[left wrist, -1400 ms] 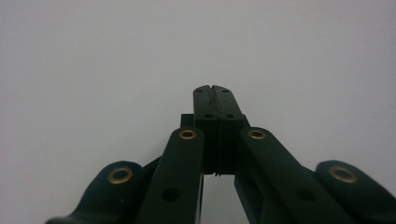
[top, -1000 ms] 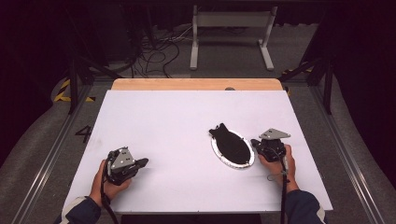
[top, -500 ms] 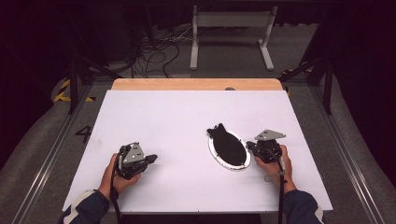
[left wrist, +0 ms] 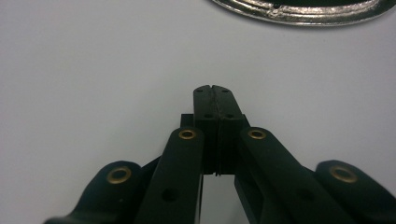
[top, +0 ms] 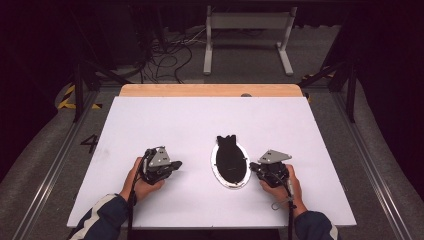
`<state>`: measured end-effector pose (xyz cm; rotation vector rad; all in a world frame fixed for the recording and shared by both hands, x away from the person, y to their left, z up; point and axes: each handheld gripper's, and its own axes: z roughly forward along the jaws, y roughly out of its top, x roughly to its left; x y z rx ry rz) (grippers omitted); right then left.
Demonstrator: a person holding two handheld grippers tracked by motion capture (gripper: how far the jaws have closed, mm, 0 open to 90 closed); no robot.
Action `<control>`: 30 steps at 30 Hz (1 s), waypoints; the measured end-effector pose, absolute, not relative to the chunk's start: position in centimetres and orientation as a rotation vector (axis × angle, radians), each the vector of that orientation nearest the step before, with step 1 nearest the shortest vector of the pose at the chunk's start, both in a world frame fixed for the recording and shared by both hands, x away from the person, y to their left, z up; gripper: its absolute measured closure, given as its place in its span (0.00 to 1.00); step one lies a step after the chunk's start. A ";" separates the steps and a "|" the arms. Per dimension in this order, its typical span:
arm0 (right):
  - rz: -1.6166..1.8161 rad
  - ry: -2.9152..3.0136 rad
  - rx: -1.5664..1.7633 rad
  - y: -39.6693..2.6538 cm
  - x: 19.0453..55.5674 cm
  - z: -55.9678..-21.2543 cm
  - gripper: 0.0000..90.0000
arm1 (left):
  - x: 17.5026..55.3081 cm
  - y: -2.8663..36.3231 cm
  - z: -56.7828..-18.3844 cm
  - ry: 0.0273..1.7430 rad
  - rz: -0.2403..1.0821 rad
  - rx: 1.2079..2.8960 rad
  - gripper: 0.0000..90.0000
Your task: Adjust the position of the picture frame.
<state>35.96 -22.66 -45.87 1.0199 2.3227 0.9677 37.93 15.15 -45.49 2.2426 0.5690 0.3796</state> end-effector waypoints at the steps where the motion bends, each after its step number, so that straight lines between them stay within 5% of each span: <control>1: 0.968 2.323 1.020 -22.7 36.0 -45.9 1.00 | 38.0 15.0 -45.5 0.568 0.379 2.244 1.00; 17: 0.995 2.372 0.958 -20.9 35.3 -45.9 1.00 | 38.2 12.9 -45.9 0.540 0.351 2.272 1.00; 30: 0.967 2.270 1.090 -22.2 39.6 -45.7 1.00 | 38.9 11.2 -46.0 0.498 0.326 2.283 1.00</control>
